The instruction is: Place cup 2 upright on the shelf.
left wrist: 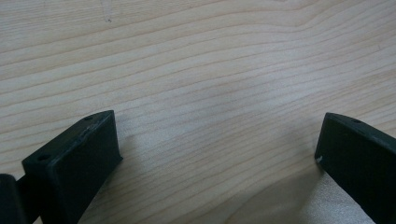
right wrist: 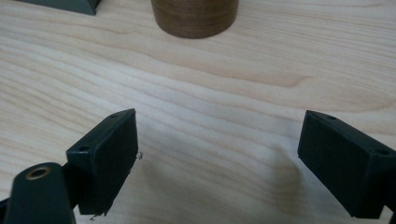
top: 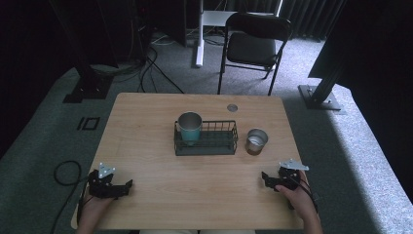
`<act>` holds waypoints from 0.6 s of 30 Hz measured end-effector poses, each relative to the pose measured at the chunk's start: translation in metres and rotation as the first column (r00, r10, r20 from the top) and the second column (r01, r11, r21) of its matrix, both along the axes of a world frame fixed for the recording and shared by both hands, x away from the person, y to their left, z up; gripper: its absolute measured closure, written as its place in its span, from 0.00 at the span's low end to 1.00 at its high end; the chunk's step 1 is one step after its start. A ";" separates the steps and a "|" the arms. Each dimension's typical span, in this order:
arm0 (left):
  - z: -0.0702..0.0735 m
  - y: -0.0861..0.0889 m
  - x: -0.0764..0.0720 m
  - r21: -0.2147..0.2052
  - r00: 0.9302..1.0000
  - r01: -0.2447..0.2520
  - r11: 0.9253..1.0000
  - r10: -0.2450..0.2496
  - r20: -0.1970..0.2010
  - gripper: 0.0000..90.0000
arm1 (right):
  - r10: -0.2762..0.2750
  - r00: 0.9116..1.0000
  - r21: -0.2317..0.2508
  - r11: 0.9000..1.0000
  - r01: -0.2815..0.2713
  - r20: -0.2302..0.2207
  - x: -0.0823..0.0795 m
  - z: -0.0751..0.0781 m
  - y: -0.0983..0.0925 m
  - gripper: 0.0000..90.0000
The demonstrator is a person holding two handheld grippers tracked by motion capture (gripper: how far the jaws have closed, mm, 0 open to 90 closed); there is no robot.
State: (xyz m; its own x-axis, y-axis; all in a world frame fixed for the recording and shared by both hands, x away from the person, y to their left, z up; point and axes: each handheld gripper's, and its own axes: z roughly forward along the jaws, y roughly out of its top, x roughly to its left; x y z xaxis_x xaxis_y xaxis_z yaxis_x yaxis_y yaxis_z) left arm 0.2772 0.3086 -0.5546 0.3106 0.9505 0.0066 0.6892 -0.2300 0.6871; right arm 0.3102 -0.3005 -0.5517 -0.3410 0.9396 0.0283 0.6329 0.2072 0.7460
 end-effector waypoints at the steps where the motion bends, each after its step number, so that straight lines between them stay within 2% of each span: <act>1: 0.000 0.000 0.000 0.000 1.000 0.000 1.000 0.000 0.000 0.00 | 0.002 1.000 0.001 1.000 -0.002 0.003 0.001 0.000 0.000 0.13; 18: 0.000 0.000 0.000 0.000 1.000 0.000 1.000 0.000 0.000 0.00 | 0.013 0.999 0.040 0.999 -0.015 0.038 0.017 0.003 0.011 0.13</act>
State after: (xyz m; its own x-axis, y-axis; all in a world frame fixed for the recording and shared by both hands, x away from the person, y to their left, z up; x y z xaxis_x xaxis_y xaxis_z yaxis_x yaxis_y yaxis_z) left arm 0.2772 0.3086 -0.5547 0.3103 0.9506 0.0066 0.6891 -0.2297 0.6873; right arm 0.3270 -0.2898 -0.5485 -0.3555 0.9332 0.0526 0.6015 0.1853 0.7771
